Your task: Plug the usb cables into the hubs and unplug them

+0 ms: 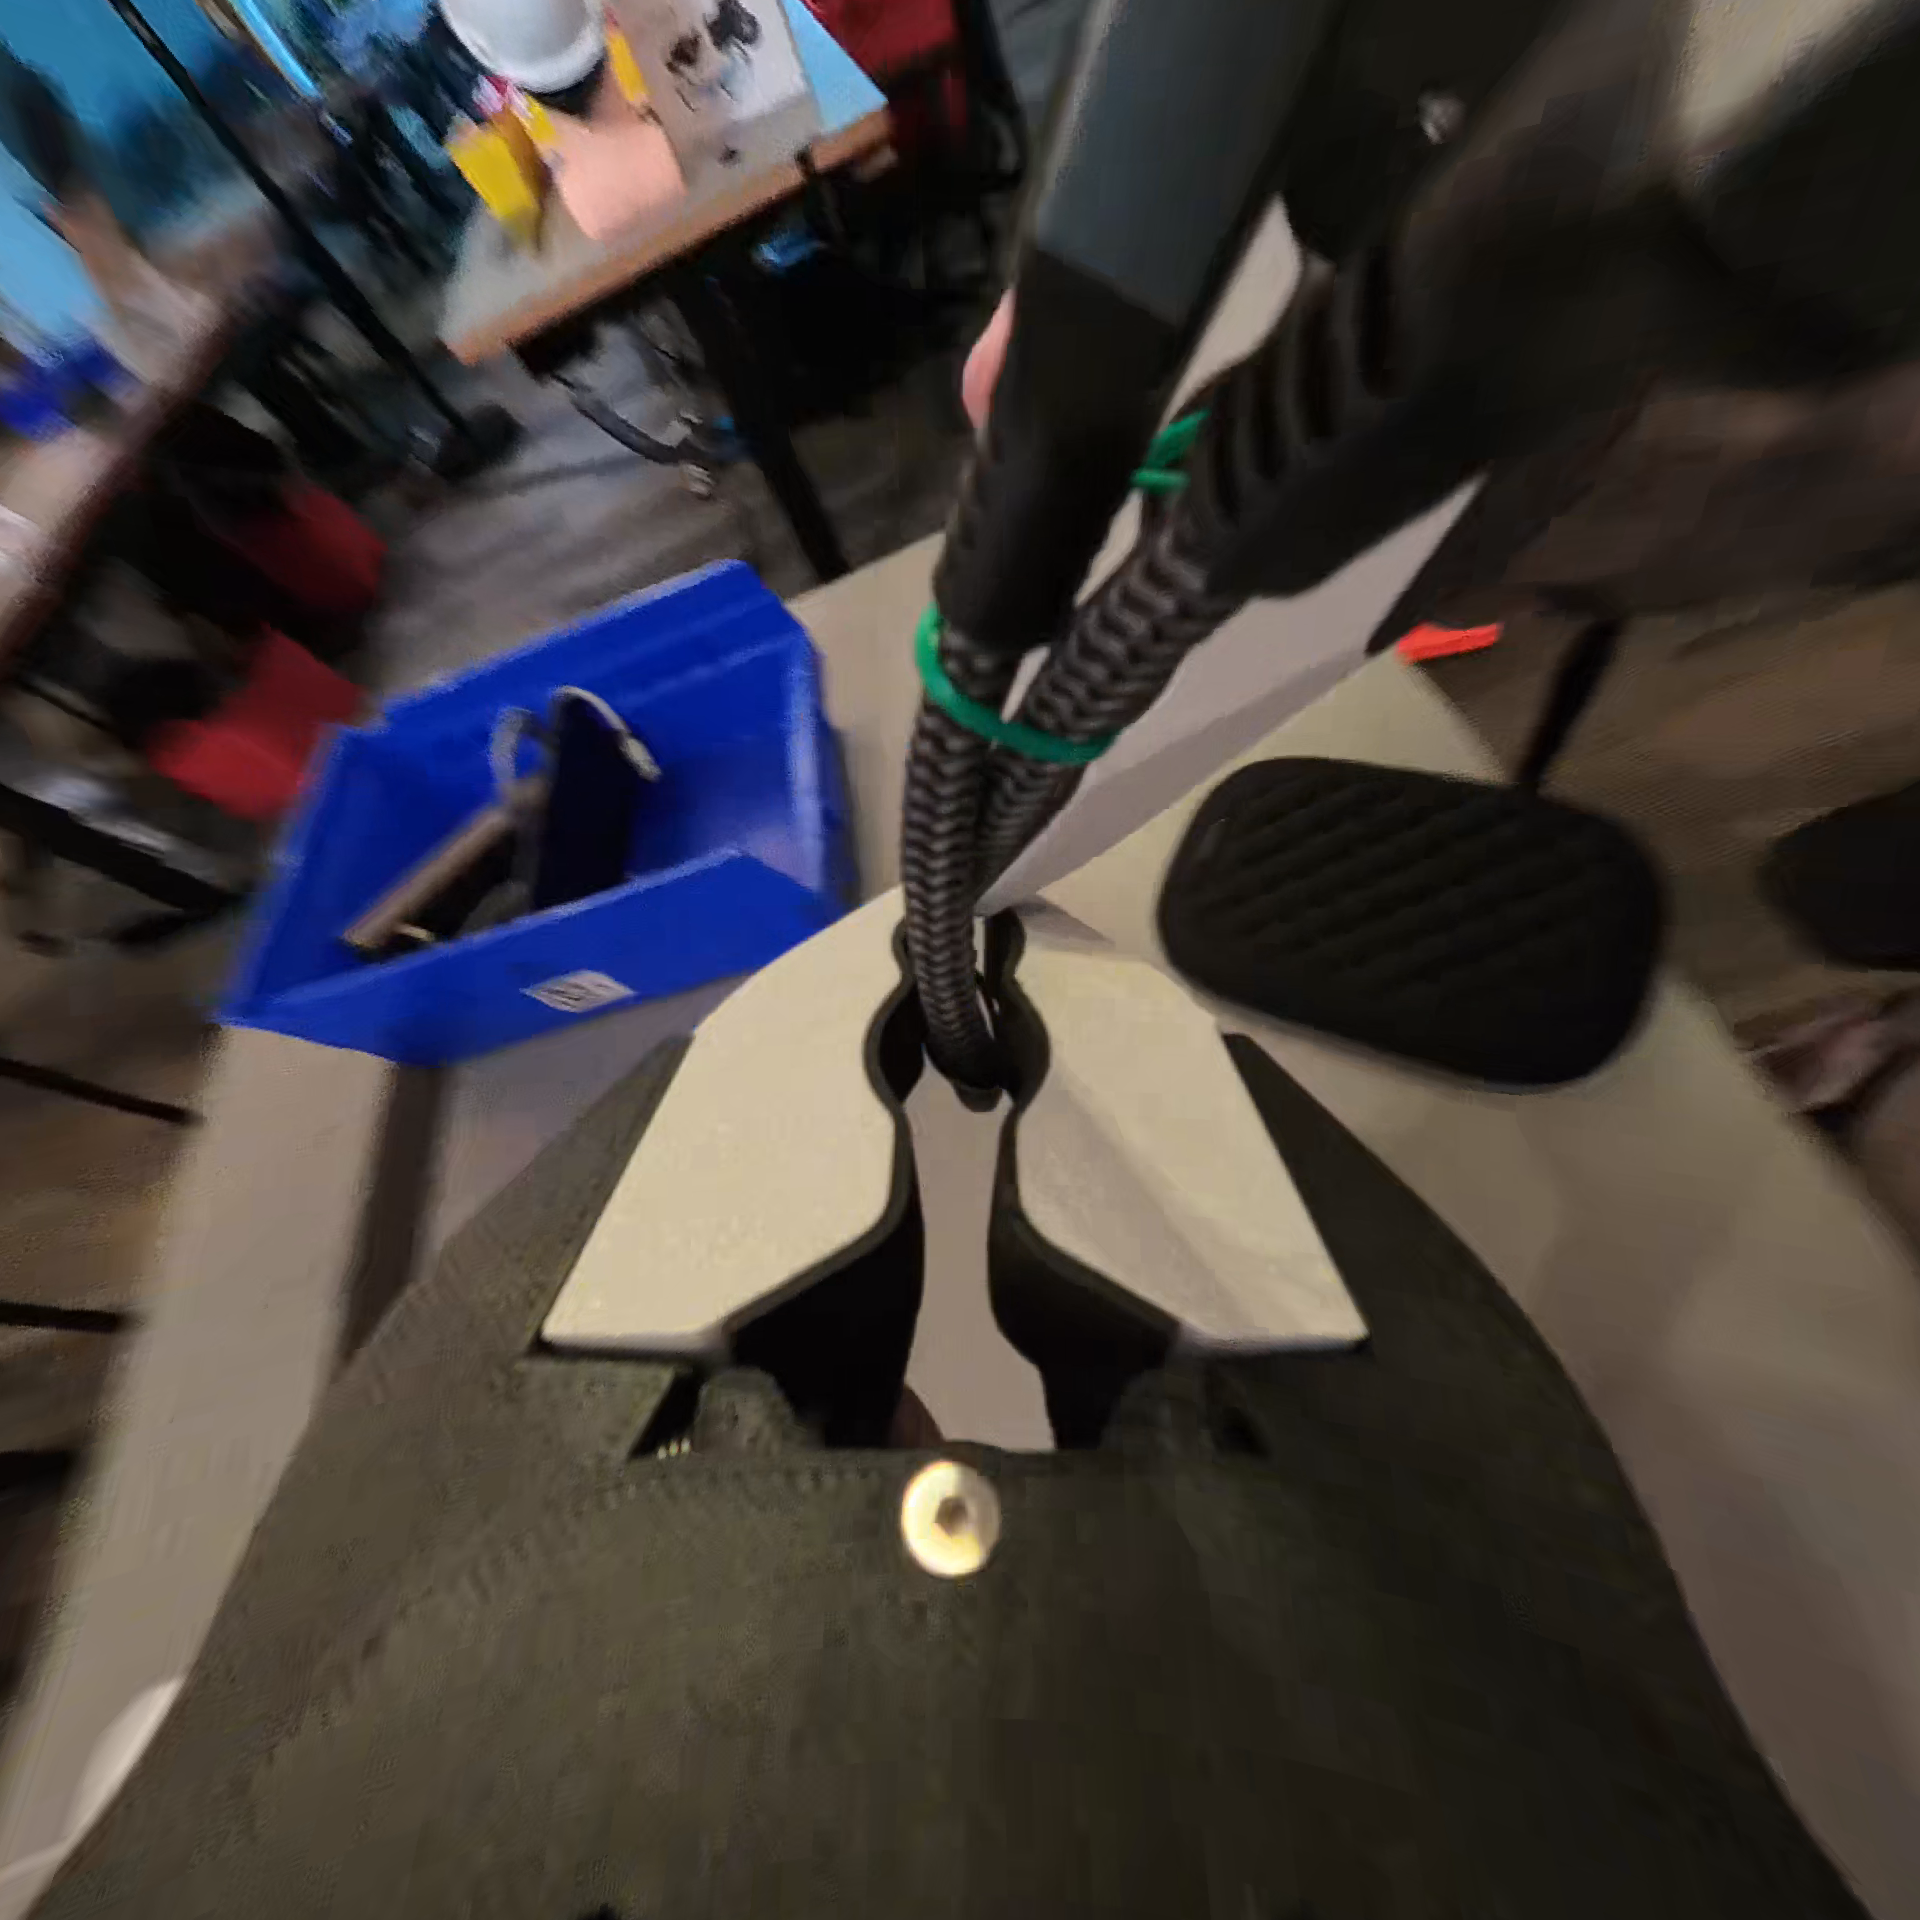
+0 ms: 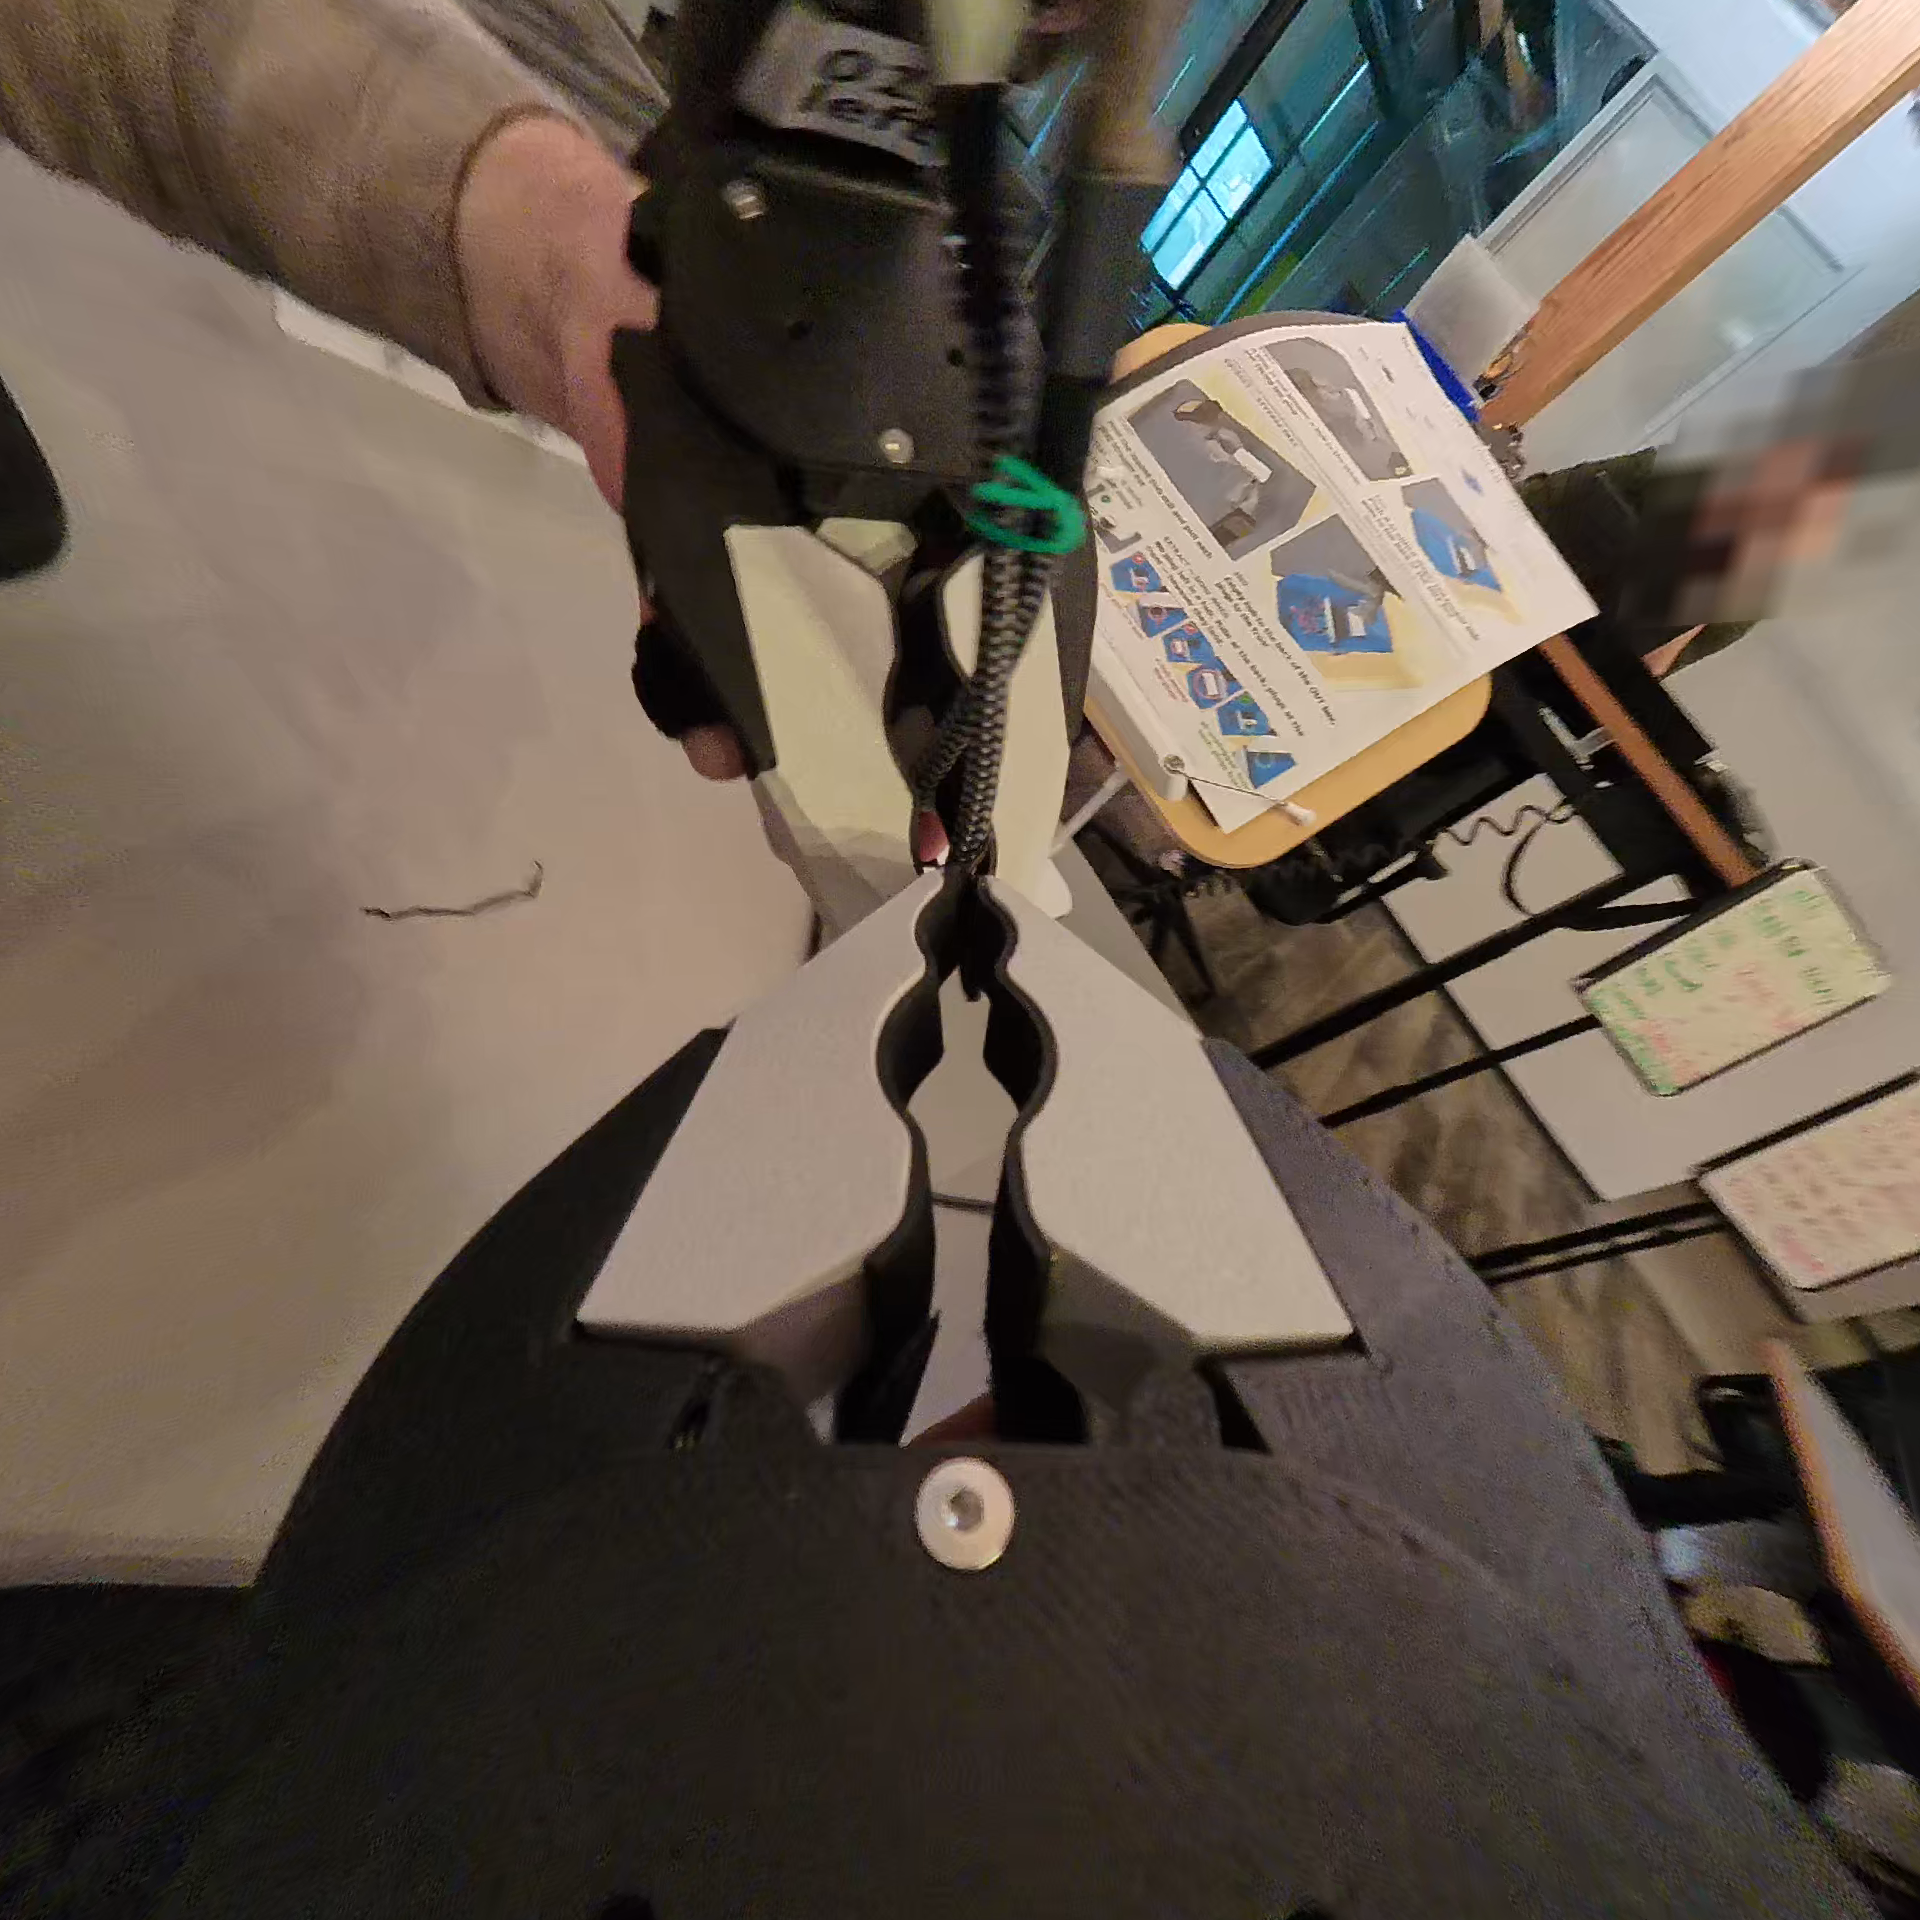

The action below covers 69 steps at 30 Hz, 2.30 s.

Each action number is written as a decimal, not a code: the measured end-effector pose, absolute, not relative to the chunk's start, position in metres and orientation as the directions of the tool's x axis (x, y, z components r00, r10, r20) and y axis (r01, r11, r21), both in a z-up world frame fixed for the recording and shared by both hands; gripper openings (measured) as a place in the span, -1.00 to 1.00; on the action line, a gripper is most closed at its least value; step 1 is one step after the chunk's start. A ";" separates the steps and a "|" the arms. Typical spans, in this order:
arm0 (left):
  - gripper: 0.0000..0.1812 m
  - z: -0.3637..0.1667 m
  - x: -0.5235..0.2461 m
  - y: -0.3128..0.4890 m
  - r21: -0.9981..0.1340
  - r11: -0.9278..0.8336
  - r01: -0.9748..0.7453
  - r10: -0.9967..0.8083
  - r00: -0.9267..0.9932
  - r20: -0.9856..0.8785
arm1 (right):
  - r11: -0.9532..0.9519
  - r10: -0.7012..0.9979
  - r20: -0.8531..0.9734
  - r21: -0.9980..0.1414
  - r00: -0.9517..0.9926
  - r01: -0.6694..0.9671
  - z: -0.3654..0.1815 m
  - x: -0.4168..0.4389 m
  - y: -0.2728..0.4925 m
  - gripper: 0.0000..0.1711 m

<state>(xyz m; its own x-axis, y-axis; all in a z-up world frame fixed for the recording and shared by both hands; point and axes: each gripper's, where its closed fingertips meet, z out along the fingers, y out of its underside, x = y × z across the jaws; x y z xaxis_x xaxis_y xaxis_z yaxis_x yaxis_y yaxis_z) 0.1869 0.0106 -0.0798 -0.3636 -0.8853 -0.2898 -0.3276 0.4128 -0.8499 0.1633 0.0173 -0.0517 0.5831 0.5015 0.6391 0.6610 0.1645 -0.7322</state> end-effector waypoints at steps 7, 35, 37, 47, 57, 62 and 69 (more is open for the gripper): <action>-0.94 -0.104 0.177 -0.006 -0.862 0.054 -0.504 -0.843 -0.486 0.232 | 0.218 0.352 0.867 -0.443 0.353 0.870 -0.072 0.161 0.017 -1.00; -0.27 -0.101 0.180 0.048 -0.935 -0.228 -0.272 -0.932 -0.217 0.290 | -0.034 0.714 0.232 -0.931 0.661 0.364 -0.127 0.159 0.014 -1.00; -0.22 -0.104 0.184 0.057 -0.929 -0.218 -0.300 -0.948 -0.160 0.275 | -0.057 0.734 0.202 -0.933 0.648 0.355 -0.132 0.155 0.013 -1.00; -0.28 -0.179 0.212 0.085 -0.803 -0.111 -0.586 -0.990 -0.001 0.138 | -0.180 0.802 0.121 -0.884 0.584 0.431 -0.185 0.137 0.018 -1.00; -0.13 -0.208 0.200 0.092 -0.803 -0.002 -0.596 -0.994 -0.086 0.066 | -0.194 0.830 0.034 -0.918 0.557 0.345 -0.190 0.134 0.010 -1.00; -0.17 -0.184 0.181 0.119 -0.845 0.254 -0.472 -0.965 -0.069 -0.251 | -0.162 0.853 -0.018 -0.959 0.522 0.233 -0.160 0.133 0.000 -1.00; -0.07 -0.202 0.198 0.067 -0.690 0.597 -0.410 -0.801 -0.253 -0.542 | -0.127 0.866 -0.062 -0.987 0.497 0.099 -0.118 0.129 -0.007 -1.00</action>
